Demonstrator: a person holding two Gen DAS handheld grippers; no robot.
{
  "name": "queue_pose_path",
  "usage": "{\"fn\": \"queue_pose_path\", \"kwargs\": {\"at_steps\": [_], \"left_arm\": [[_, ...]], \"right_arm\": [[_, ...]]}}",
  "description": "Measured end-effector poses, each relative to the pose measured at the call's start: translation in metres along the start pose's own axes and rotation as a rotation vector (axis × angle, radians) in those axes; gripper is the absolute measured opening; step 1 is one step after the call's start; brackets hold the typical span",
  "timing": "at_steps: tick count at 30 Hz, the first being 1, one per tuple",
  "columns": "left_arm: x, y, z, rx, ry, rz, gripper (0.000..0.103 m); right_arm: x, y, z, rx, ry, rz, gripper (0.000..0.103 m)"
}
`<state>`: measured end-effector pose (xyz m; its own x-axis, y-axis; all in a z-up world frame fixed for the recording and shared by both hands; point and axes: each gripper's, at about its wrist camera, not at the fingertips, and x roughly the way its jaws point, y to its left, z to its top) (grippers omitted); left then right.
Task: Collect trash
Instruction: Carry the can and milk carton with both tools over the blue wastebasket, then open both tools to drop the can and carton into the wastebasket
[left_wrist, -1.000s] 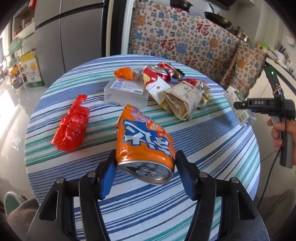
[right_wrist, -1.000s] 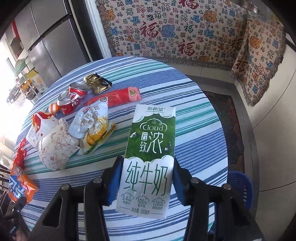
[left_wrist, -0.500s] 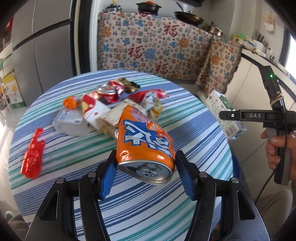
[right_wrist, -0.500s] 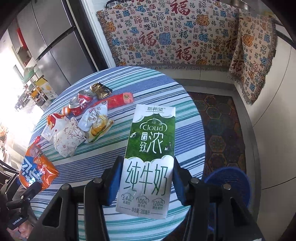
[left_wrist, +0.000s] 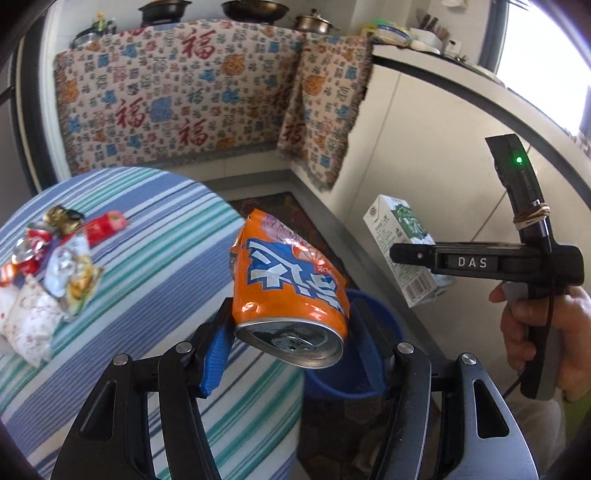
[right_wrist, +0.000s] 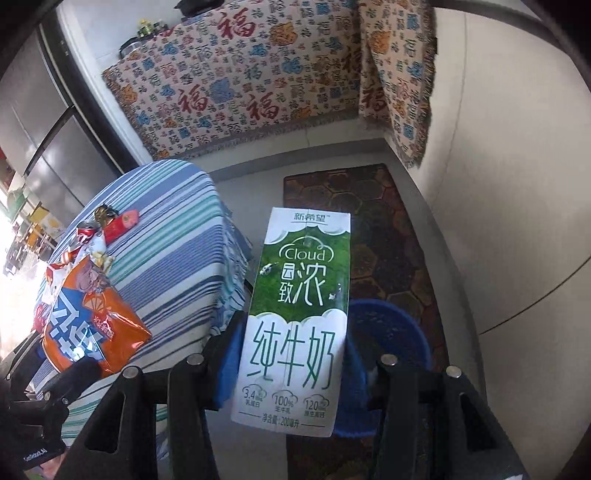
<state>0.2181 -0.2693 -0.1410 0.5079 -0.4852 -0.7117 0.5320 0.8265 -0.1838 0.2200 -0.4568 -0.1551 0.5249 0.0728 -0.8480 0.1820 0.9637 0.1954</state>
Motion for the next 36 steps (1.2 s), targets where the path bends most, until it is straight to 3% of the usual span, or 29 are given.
{"fn": "queue_pose_path", "kwargs": {"at_steps": [11,22,27,30,31,32,36], "left_arm": [[0.097,-0.074,-0.004,0.099,0.126,-0.050,0.063],[0.170,-0.100,-0.023,0.162,0.208,-0.032,0.061],[0.184,-0.108,-0.030,0.169,0.222,-0.036,0.061],[0.188,-0.106,-0.033,0.162,0.221,-0.050,0.071],[0.187,-0.104,-0.034,0.151,0.222,-0.052,0.084],[0.186,-0.102,-0.035,0.138,0.212,-0.053,0.089],[0.168,-0.097,-0.033,0.106,0.180,-0.049,0.089]], "right_arm": [[0.052,-0.101,-0.012,0.135,0.073,0.016,0.050],[0.079,-0.124,-0.010,0.130,0.116,0.021,0.050],[0.089,-0.129,-0.013,0.139,0.138,0.021,0.053],[0.096,-0.133,-0.015,0.167,0.151,0.034,0.078],[0.095,-0.135,-0.015,0.172,0.150,0.035,0.078],[0.094,-0.136,-0.015,0.174,0.148,0.040,0.078],[0.078,-0.139,-0.012,0.180,0.090,0.003,0.078]]}}
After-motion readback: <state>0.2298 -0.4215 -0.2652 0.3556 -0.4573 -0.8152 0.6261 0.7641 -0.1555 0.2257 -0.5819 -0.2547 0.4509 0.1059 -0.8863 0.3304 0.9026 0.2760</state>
